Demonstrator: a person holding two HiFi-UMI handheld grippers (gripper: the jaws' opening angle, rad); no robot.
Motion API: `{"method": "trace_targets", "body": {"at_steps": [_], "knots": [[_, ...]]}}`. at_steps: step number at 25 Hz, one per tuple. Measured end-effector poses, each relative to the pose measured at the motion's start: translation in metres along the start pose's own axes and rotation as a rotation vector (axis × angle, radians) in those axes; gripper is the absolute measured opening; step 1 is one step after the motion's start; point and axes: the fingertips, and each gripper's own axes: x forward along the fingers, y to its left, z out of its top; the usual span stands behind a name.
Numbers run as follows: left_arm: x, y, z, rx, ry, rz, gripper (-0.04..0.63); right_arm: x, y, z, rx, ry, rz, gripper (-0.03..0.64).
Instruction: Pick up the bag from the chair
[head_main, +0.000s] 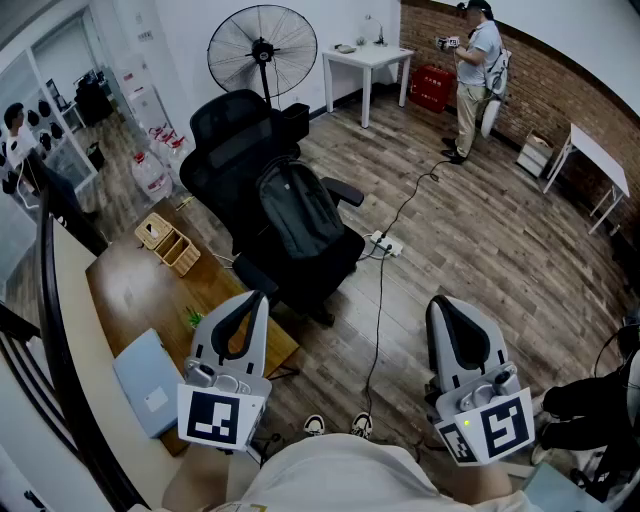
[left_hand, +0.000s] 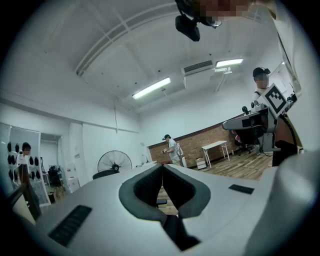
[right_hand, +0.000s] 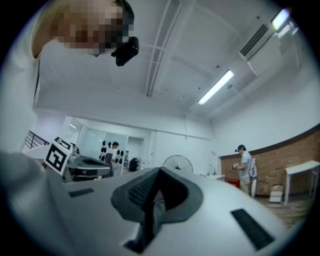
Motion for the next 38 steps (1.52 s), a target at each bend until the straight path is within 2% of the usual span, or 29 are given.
{"method": "trace_targets", "body": {"at_steps": [12, 16, 17, 18, 19, 20, 21, 22, 26, 38], "knots": [[0.003, -0.018, 0.003, -0.013, 0.004, -0.017, 0.003, -0.009, -0.011, -0.003, 0.018, 0.004, 0.014, 0.003], [0.012, -0.025, 0.009, -0.043, -0.032, -0.037, 0.007, -0.008, -0.022, -0.009, -0.056, 0.033, 0.003, 0.003], [0.015, -0.028, 0.01, -0.053, -0.035, -0.042, 0.045, -0.007, -0.026, -0.008, -0.079, 0.033, -0.008, 0.009], [0.019, -0.03, 0.012, -0.06, -0.035, -0.042, 0.196, -0.006, -0.03, -0.006, -0.093, 0.027, -0.013, 0.044], [0.022, -0.032, 0.013, -0.063, -0.038, -0.034, 0.323, -0.004, -0.032, -0.004, -0.098, 0.016, -0.012, 0.23], [0.025, -0.032, 0.015, -0.064, -0.045, -0.016, 0.388, -0.003, -0.034, -0.001, -0.095, 0.002, -0.011, 0.461], [0.027, -0.031, 0.017, -0.066, -0.053, 0.004, 0.406, -0.003, -0.037, 0.002, -0.091, -0.012, -0.015, 0.547], [0.028, -0.031, 0.018, -0.07, -0.058, 0.018, 0.417, -0.004, -0.04, 0.003, -0.09, -0.025, -0.024, 0.583], [0.033, -0.041, 0.018, -0.088, -0.049, 0.027, 0.431, -0.012, -0.056, 0.0, -0.08, -0.035, -0.042, 0.598], [0.043, -0.081, 0.002, -0.049, 0.02, 0.056, 0.431, -0.036, -0.093, -0.026, -0.048, -0.01, -0.012, 0.598]]}}
